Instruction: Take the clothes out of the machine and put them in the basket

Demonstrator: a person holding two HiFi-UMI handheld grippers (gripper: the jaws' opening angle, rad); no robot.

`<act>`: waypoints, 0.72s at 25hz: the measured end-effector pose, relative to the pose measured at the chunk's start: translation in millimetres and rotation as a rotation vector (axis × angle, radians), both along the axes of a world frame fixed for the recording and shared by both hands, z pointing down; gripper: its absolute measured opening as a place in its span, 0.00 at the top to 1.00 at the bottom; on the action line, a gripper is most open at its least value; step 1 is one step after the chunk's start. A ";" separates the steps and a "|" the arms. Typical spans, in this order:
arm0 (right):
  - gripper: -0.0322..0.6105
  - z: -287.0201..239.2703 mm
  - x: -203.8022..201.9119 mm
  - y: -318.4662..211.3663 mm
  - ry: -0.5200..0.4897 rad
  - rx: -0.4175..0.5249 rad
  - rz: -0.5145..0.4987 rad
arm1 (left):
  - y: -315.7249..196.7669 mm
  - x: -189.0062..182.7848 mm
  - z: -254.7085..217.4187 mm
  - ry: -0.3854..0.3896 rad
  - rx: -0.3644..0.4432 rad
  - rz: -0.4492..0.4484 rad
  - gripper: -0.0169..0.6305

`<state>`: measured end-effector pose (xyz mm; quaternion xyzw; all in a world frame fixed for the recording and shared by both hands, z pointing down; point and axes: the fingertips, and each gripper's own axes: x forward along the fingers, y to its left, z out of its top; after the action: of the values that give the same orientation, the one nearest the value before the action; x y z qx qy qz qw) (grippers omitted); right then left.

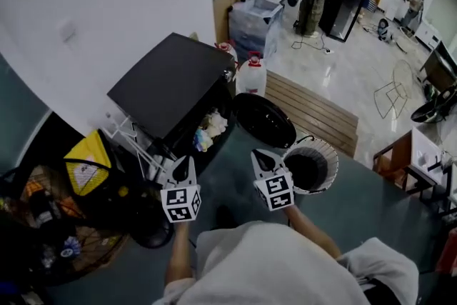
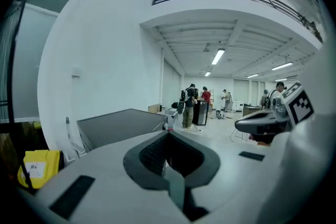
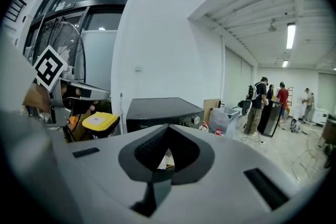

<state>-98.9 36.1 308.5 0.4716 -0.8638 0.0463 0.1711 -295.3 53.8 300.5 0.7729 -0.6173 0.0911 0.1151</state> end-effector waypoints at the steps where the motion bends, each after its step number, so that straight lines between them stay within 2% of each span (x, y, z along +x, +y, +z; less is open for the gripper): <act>1: 0.92 0.4 -6.3 -12.6 0.000 0.000 0.003 | -12.5 -6.4 -0.1 -0.002 -0.001 0.005 0.95; 9: 0.92 6.1 -47.2 -99.5 0.010 -0.005 0.025 | -94.2 -50.4 7.2 -0.010 -0.018 0.027 0.95; 18: 0.92 23.7 -55.6 -143.1 0.039 -0.030 0.028 | -138.5 -55.6 27.3 -0.001 -0.067 0.068 0.95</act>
<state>-154.5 -107.1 332.2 0.4818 -0.8529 0.0522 0.1943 -350.9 -84.7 327.7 0.7890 -0.5875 0.1158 0.1376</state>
